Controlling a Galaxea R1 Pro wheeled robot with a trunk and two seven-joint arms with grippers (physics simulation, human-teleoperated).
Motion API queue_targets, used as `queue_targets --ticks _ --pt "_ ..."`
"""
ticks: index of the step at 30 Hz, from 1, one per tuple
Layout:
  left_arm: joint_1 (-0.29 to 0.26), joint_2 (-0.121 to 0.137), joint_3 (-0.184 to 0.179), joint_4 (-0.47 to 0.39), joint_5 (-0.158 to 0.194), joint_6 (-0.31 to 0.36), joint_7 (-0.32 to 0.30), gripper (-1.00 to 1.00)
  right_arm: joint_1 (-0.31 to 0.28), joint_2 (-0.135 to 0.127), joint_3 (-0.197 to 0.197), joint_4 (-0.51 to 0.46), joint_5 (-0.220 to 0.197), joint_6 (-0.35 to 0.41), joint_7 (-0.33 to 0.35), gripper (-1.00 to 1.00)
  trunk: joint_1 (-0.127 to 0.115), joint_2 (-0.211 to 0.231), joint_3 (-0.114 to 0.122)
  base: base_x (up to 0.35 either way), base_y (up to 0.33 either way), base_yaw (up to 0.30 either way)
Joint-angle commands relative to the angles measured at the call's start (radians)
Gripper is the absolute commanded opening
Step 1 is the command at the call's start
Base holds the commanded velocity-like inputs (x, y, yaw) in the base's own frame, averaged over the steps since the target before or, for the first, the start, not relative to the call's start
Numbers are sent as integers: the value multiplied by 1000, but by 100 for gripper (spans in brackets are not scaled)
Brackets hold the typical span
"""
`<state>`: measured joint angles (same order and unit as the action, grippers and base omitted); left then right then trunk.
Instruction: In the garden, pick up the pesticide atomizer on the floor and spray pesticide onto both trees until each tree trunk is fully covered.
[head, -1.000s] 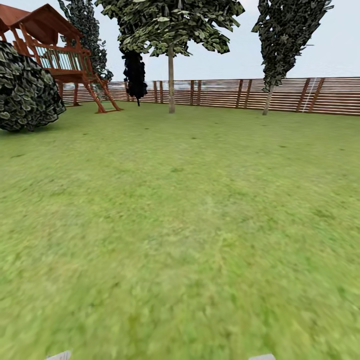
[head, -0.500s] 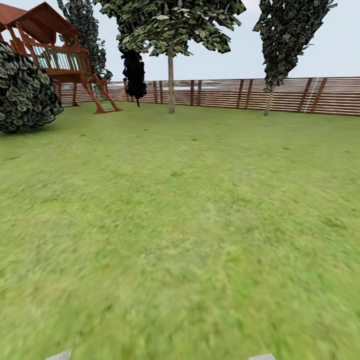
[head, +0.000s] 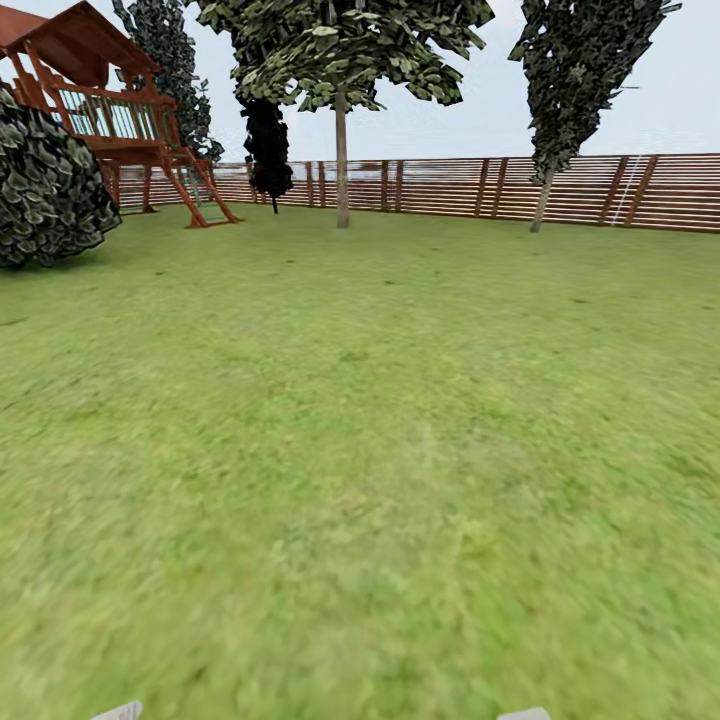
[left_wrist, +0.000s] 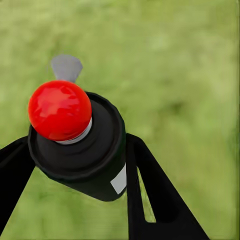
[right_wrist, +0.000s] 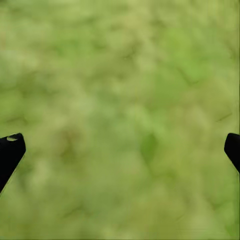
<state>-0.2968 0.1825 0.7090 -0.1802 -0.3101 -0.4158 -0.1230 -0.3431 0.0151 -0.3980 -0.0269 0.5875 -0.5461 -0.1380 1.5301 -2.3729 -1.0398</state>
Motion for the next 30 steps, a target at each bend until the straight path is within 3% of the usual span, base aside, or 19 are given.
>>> queue_targets --ticks 1,30 --pt "-1 0 9 0 -6 -3 -6 -100 -1 0 -4 1 11 -2 -8 100 0 0 -1 338 0 0" --pt "-1 0 9 1 -6 -3 -6 -100 -1 0 -4 1 11 -2 -8 100 0 0 -1 338 0 0"
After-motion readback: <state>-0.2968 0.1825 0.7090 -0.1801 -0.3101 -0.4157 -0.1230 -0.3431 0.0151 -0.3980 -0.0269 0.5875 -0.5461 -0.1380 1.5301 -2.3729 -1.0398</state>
